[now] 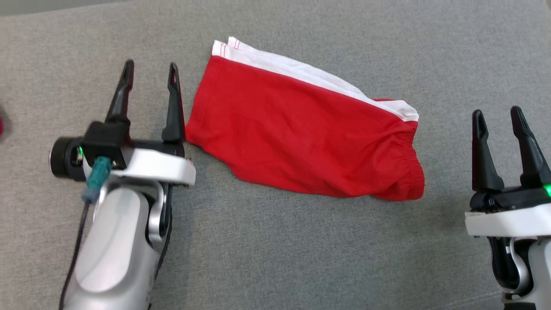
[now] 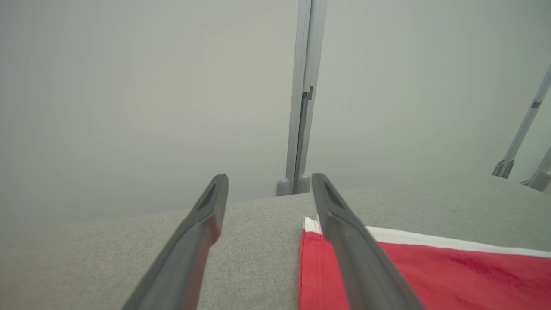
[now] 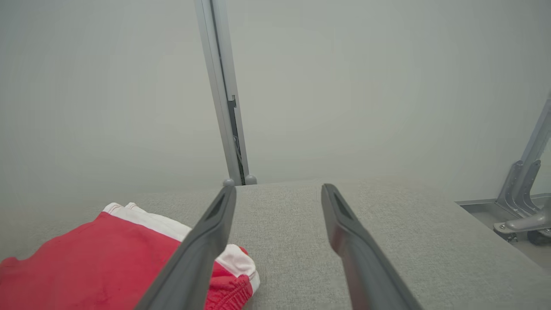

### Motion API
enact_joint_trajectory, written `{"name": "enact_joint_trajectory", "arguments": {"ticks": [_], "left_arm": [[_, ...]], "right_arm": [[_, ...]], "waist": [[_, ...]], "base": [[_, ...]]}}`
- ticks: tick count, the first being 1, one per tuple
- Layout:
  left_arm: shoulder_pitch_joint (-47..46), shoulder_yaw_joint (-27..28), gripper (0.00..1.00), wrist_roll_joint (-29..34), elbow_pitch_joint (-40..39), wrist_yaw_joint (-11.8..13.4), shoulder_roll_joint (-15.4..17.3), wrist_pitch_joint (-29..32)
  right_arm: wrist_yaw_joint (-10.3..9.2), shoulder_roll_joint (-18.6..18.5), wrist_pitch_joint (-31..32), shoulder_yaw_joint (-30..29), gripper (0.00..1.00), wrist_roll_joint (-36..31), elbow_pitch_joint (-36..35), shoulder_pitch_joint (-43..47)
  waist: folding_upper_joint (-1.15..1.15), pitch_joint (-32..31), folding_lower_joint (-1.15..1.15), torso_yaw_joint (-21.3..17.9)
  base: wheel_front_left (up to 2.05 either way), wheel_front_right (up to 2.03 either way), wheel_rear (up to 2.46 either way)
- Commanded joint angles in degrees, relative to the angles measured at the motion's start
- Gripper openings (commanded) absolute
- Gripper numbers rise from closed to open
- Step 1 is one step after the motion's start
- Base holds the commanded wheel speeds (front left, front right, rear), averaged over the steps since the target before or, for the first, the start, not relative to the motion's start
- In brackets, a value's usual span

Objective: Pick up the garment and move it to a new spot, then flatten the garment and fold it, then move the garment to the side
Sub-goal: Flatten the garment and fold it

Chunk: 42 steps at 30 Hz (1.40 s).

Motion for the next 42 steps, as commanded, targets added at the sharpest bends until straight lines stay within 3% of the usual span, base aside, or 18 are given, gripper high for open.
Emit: {"name": "enact_joint_trajectory", "arguments": {"ticks": [1,9,28,35,42], "left_arm": [[2.53,-0.11,1.00,1.31,-1.39,0.92,0.39,0.02],[10.27,-0.79,1.00,1.63,-2.04,1.58,0.71,0.03],[7.02,-3.09,1.00,2.99,-0.29,1.89,1.59,1.27],[-2.77,-7.11,1.00,4.26,3.20,-2.41,1.50,6.02],[-9.57,-8.29,1.00,0.16,14.15,-7.52,0.47,12.75]], "right_arm": [[0.02,0.09,-0.24,-0.82,1.00,-1.37,-0.18,1.37],[0.02,0.48,-0.24,-2.75,1.00,-3.73,1.49,5.55],[0.02,1.05,-0.24,-3.66,1.00,-3.29,1.73,5.48],[0.02,0.66,-0.25,-3.92,1.00,-2.89,1.12,4.66],[0.02,1.27,-0.25,-2.49,1.00,-1.62,1.24,3.09]], "waist": [[0.00,-1.44,0.00,0.62],[0.00,-4.08,0.00,1.21],[0.00,-3.78,0.00,2.07],[0.00,-1.67,0.00,2.39],[0.00,0.23,0.00,0.18]], "base": [[0.00,0.00,0.00],[0.00,0.00,0.00],[0.00,0.00,0.00],[0.00,0.00,0.00],[0.00,0.00,0.00]]}}
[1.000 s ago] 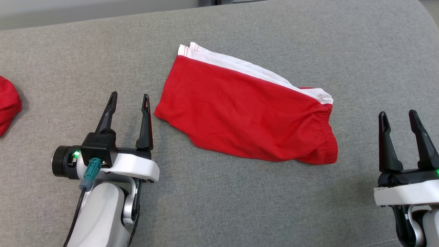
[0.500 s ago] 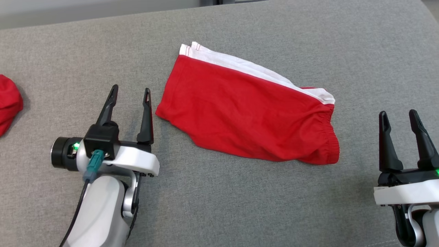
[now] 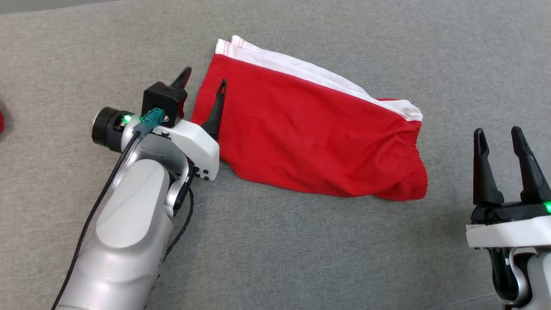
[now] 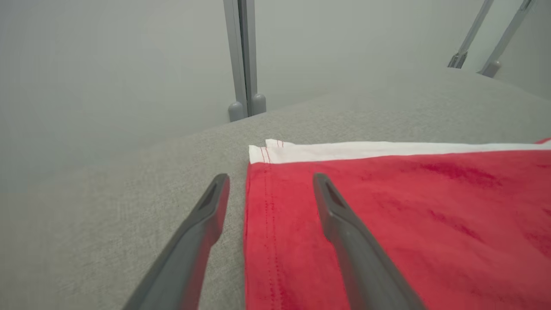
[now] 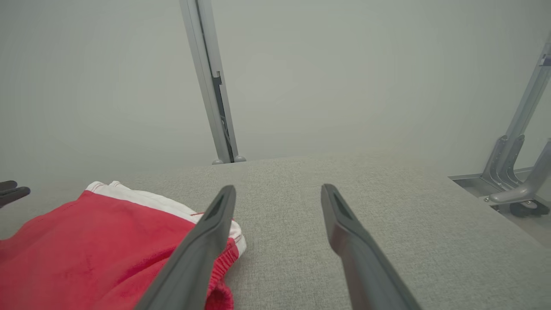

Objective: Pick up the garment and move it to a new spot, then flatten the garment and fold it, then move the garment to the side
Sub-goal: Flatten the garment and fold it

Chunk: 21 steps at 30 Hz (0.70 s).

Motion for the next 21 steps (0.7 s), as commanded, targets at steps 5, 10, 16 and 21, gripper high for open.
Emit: {"name": "enact_joint_trajectory", "arguments": {"ticks": [5,10,16,21], "left_arm": [[-3.04,0.65,1.00,-2.85,9.28,-1.43,0.27,5.44],[-3.38,0.50,1.00,-4.04,13.87,-1.88,0.15,8.73],[-2.91,-1.69,0.22,-4.88,15.83,-3.73,-0.79,12.15],[-2.59,-2.53,0.00,-3.81,15.22,-1.86,-0.32,11.63]], "right_arm": [[0.01,0.55,-0.26,0.37,1.00,0.84,0.17,-1.04],[0.01,0.69,-0.26,0.32,1.00,1.05,0.55,-0.95],[0.01,0.83,-0.27,0.22,1.00,1.29,0.80,-0.61],[0.01,0.83,-0.26,0.10,1.00,1.51,0.99,-0.29]], "waist": [[0.00,0.93,0.00,-1.81],[0.00,0.80,0.00,-2.07],[0.00,0.42,0.00,-2.14],[0.00,-0.09,0.00,-1.71]], "base": [[0.00,0.00,0.00],[0.00,0.00,0.00],[0.00,0.00,0.00],[0.00,0.00,0.00]]}}
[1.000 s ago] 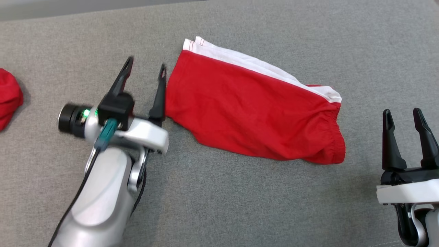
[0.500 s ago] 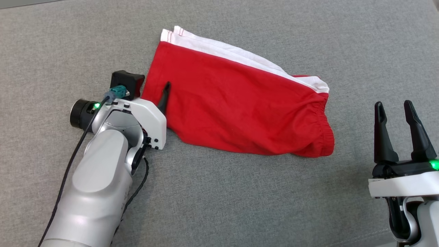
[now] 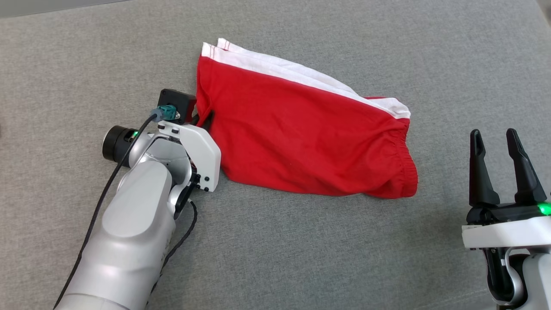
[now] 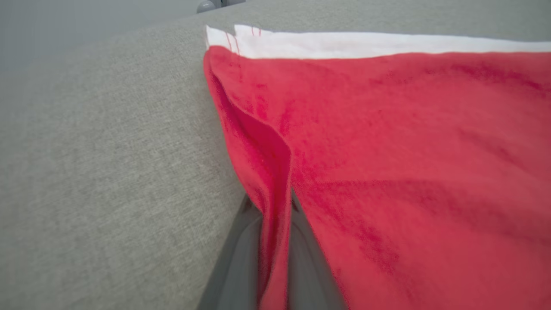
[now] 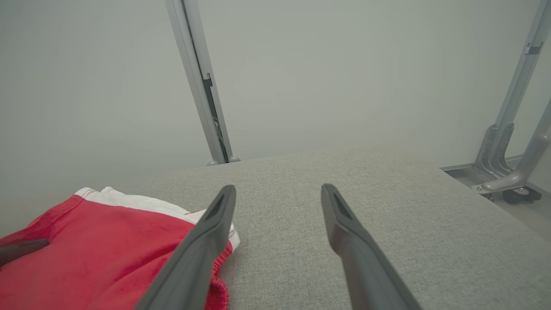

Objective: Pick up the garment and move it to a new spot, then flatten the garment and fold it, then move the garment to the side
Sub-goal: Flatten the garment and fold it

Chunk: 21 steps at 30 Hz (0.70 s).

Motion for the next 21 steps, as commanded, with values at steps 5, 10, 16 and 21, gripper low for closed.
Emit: {"name": "enact_joint_trajectory", "arguments": {"ticks": [5,10,16,21], "left_arm": [[4.20,0.93,0.00,-0.74,-1.57,2.35,1.05,-1.54],[11.34,3.64,0.00,-3.60,-7.63,4.91,1.01,-4.50],[23.10,5.82,0.00,-6.56,-18.58,8.49,0.58,-6.69],[30.29,6.51,0.04,-8.20,-27.76,10.89,0.10,-8.21]], "right_arm": [[0.01,-0.64,-0.25,-0.29,1.00,-0.18,0.03,0.95],[0.01,-1.43,-0.25,0.06,1.00,-0.30,0.19,1.34],[0.01,-2.57,-0.25,0.58,1.00,-0.85,0.61,2.40],[0.01,-3.38,-0.25,0.75,1.00,-1.33,0.84,2.59]], "waist": [[0.00,-0.99,0.00,1.53],[0.00,-2.26,0.00,3.41],[0.00,-3.88,0.00,5.78],[0.00,-4.60,0.00,6.72]], "base": [[0.00,0.00,0.00],[0.00,0.00,0.00],[0.00,0.00,0.00],[0.00,0.00,0.00]]}}
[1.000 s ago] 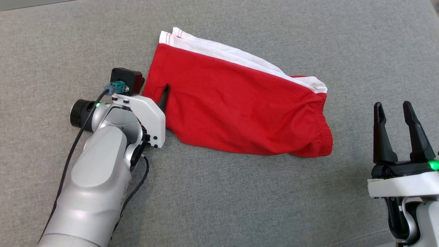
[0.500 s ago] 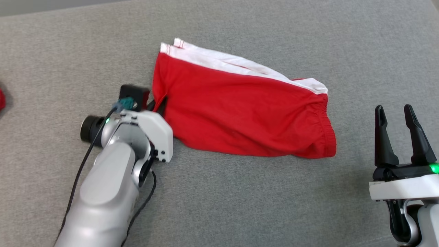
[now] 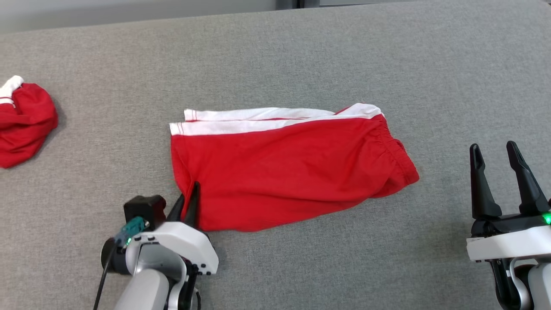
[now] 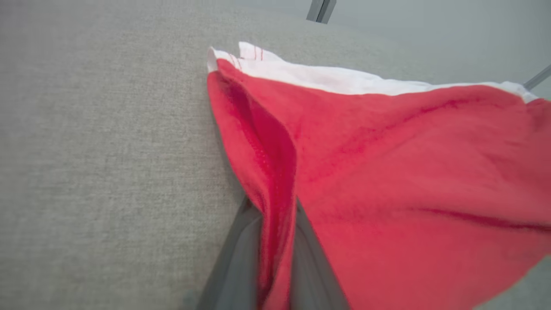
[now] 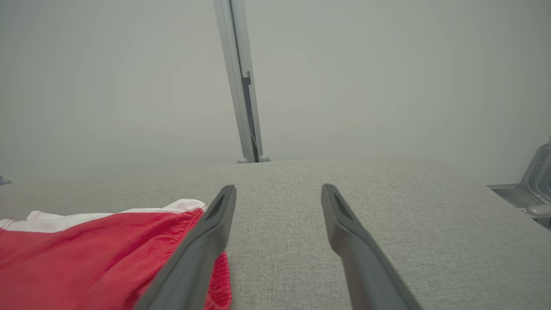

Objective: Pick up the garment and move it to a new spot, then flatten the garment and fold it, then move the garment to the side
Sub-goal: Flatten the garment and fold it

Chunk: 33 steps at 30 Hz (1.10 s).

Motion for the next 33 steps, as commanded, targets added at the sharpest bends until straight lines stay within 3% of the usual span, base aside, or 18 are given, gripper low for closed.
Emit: {"name": "enact_joint_trajectory", "arguments": {"ticks": [1,2,10,14,24,33], "left_arm": [[1.62,-0.09,0.49,-0.16,-2.02,0.74,0.03,-0.92],[2.34,-0.29,1.00,0.04,-2.96,0.91,0.03,-1.58],[3.76,0.38,1.00,3.76,-8.30,3.74,0.35,-13.16],[3.13,1.85,1.00,6.85,-11.19,5.19,1.84,-15.64],[9.70,3.31,1.00,9.82,-17.10,6.56,6.50,-14.84],[13.64,2.40,1.00,9.46,-21.89,7.60,6.91,-11.45]], "right_arm": [[0.01,-0.50,-0.25,-0.22,1.00,-0.23,0.29,0.33],[0.01,-0.59,-0.26,-0.19,1.00,-0.29,0.32,0.32],[0.01,-1.49,-0.26,-0.17,1.00,-1.08,1.45,0.67],[0.01,-2.17,-0.26,-0.36,1.00,-1.94,2.20,1.11],[0.01,-2.98,-0.25,0.10,1.00,-3.41,3.80,2.71],[0.01,-2.35,-0.25,-0.25,1.00,-2.51,3.52,3.58]], "waist": [[0.00,-0.35,0.00,0.38],[0.00,-0.43,0.00,0.40],[0.00,-2.15,0.00,0.43],[0.00,-3.57,0.00,0.60],[0.00,-7.13,0.00,0.69],[0.00,-7.88,0.00,1.16]], "base": [[0.00,0.00,0.00],[0.00,0.00,0.00],[0.00,0.00,0.00],[0.00,0.00,0.00],[0.00,0.00,0.00],[0.00,0.00,0.00]]}}
